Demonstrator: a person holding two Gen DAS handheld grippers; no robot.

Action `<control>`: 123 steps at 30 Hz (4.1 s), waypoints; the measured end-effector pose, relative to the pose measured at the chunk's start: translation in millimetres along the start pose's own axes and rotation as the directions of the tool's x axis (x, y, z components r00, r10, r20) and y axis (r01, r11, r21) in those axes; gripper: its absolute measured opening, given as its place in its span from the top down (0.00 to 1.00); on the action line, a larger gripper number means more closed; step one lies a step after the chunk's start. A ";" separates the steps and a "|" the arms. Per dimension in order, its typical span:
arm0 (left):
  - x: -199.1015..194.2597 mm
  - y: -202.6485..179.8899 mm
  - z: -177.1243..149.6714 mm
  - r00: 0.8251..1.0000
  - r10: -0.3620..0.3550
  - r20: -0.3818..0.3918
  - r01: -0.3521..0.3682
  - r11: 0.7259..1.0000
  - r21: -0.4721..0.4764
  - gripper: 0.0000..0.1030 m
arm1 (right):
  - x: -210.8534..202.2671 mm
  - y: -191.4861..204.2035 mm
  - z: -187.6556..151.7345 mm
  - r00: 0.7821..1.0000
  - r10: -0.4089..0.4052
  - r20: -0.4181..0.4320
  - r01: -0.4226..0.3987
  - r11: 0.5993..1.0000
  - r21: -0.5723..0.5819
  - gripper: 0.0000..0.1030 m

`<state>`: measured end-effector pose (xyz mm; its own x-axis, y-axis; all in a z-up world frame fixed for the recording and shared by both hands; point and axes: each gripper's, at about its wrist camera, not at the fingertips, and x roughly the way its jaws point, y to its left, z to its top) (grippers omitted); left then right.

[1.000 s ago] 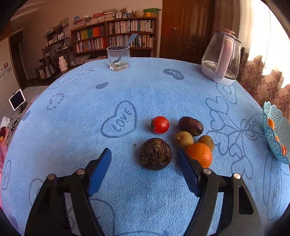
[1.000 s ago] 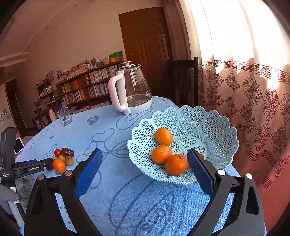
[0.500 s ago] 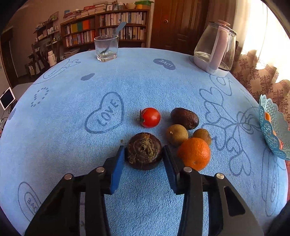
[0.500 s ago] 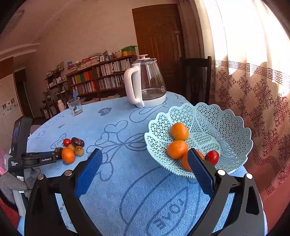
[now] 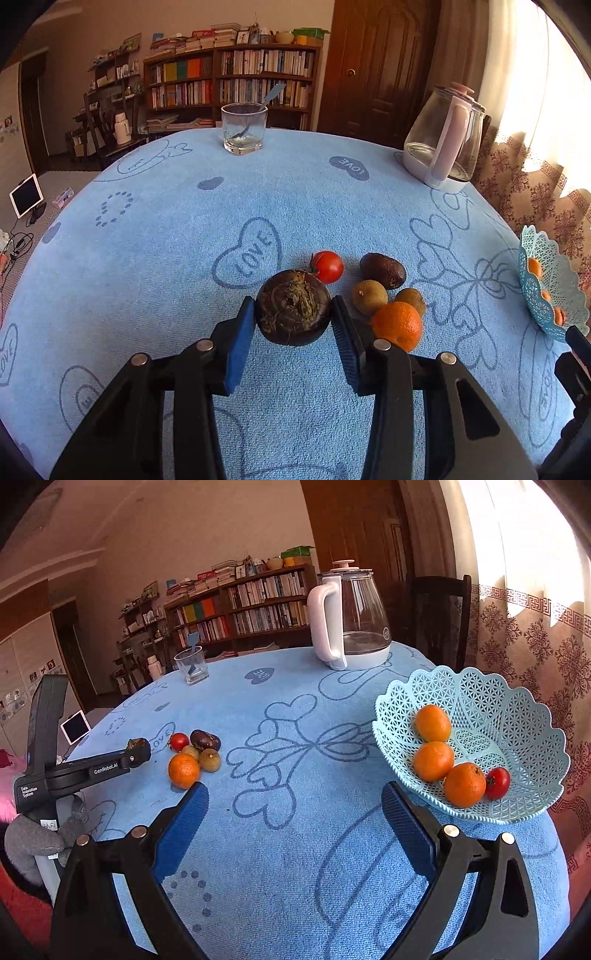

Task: Organize fruits
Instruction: 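Grasp the dark brown beet-like fruit with the left gripper, then grasp the large orange with the right gripper while the left gripper holds the beet, then carry the large orange into the teal basket and open the right gripper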

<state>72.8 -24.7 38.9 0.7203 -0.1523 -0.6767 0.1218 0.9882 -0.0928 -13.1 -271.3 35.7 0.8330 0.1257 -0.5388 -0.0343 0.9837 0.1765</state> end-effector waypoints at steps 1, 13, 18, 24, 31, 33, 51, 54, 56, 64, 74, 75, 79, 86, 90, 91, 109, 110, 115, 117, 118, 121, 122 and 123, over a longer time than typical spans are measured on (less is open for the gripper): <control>-2.6 3.1 0.4 1.000 0.010 0.010 -0.010 1.000 -0.008 0.59 | 4.3 4.3 1.1 1.000 0.011 -0.010 -0.011 1.000 0.000 0.07; -16.0 35.2 3.2 0.997 0.068 0.044 -0.063 0.992 -0.105 0.59 | 62.7 59.3 8.8 0.976 0.124 -0.178 -0.133 0.991 -0.036 0.09; -19.6 38.1 3.6 0.996 0.064 0.054 -0.058 0.992 -0.115 0.59 | 77.8 84.0 10.9 0.969 0.126 -0.215 -0.150 0.984 -0.098 0.15; -24.9 41.9 2.7 0.996 0.065 0.067 -0.056 0.990 -0.131 0.59 | 97.3 106.8 9.4 0.954 0.130 -0.269 -0.175 0.973 -0.150 0.28; -26.9 44.1 2.3 0.996 0.054 0.069 -0.044 0.988 -0.145 0.59 | 119.5 108.5 13.1 0.934 0.148 -0.327 -0.193 0.975 -0.111 0.43; -28.2 44.6 2.4 0.996 0.052 0.072 -0.040 0.988 -0.148 0.59 | 126.2 106.8 13.1 0.927 0.153 -0.343 -0.195 0.976 -0.093 0.47; -28.9 42.4 1.1 0.996 0.041 0.074 -0.030 0.989 -0.144 0.59 | 110.1 105.6 11.9 0.962 0.083 -0.262 -0.126 0.980 -0.153 0.61; -28.7 41.0 0.4 0.997 0.039 0.073 -0.029 0.990 -0.139 0.59 | 100.5 99.0 12.0 0.967 0.086 -0.240 -0.122 0.983 -0.140 0.61; -28.2 38.8 -0.2 0.997 0.038 0.072 -0.028 0.991 -0.133 0.59 | 95.3 94.4 12.2 0.970 0.088 -0.228 -0.119 0.985 -0.127 0.61; -26.6 30.5 -2.5 0.997 0.030 0.070 -0.022 0.994 -0.108 0.59 | 77.3 76.8 16.5 0.982 0.077 -0.175 -0.095 0.991 -0.096 0.61; -23.7 24.0 -6.7 0.998 0.025 0.061 -0.020 0.996 -0.085 0.59 | 55.5 43.1 26.0 0.993 0.046 -0.111 -0.049 0.998 -0.029 0.61; -23.5 23.1 -7.0 0.998 0.025 0.060 -0.020 0.996 -0.082 0.59 | 54.0 38.7 26.9 0.994 0.040 -0.106 -0.042 0.999 -0.021 0.61; -21.9 20.2 -8.3 0.998 0.023 0.056 -0.019 0.997 -0.070 0.59 | 47.4 20.6 31.2 0.996 0.010 -0.085 -0.009 1.000 0.011 0.61; -20.1 17.3 -9.5 0.998 0.025 0.050 -0.022 0.998 -0.061 0.59 | 33.7 -21.1 40.9 0.997 -0.065 -0.050 0.069 0.995 0.076 0.61; -19.5 16.2 -10.0 0.999 0.024 0.046 -0.021 0.998 -0.055 0.59 | 26.2 -48.3 43.9 0.993 -0.111 -0.040 0.115 0.986 0.118 0.61; -19.2 15.7 -10.2 0.999 0.024 0.045 -0.022 0.998 -0.054 0.59 | 24.6 -54.7 44.1 0.992 -0.124 -0.038 0.128 0.984 0.128 0.61; -15.0 8.2 -14.2 0.999 0.026 0.030 -0.025 0.999 -0.027 0.59 | 16.4 -153.2 37.0 0.952 -0.292 -0.091 0.306 0.903 0.302 0.61; -14.8 7.9 -14.5 0.999 0.027 0.029 -0.026 0.999 -0.026 0.59 | 16.6 -157.1 36.1 0.951 -0.295 -0.095 0.310 0.898 0.312 0.61; -13.8 6.8 -15.3 0.999 0.028 0.025 -0.028 0.999 -0.022 0.59 | 13.4 -165.9 32.7 0.948 -0.306 -0.085 0.316 0.881 0.353 0.48; -13.4 6.0 -15.7 0.999 0.029 0.023 -0.028 0.999 -0.019 0.59 | 10.8 -166.1 32.3 0.946 -0.316 -0.071 0.320 0.877 0.360 0.41; -13.3 5.4 -16.2 0.999 0.030 0.023 -0.029 0.999 -0.018 0.59 | 10.0 -165.7 32.2 0.945 -0.321 -0.065 0.322 0.876 0.360 0.41; -12.8 3.3 -16.8 0.999 0.031 0.021 -0.030 0.999 -0.011 0.59 | 7.5 -164.7 31.3 0.941 -0.335 -0.047 0.329 0.873 0.361 0.40; -12.7 2.4 -17.0 0.999 0.031 0.021 -0.031 1.000 -0.008 0.59 | 6.2 -164.7 30.8 0.939 -0.343 -0.040 0.333 0.870 0.362 0.40; -12.7 1.4 -17.2 0.999 0.031 0.020 -0.031 1.000 -0.005 0.59 | 4.6 -164.5 30.4 0.935 -0.353 -0.030 0.339 0.868 0.363 0.39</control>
<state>52.0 -21.0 34.7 0.7375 -0.1217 -0.6643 0.0958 0.9925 -0.0755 13.2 -436.4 29.3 0.7745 -0.2254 -0.5910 0.4532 0.8495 0.2699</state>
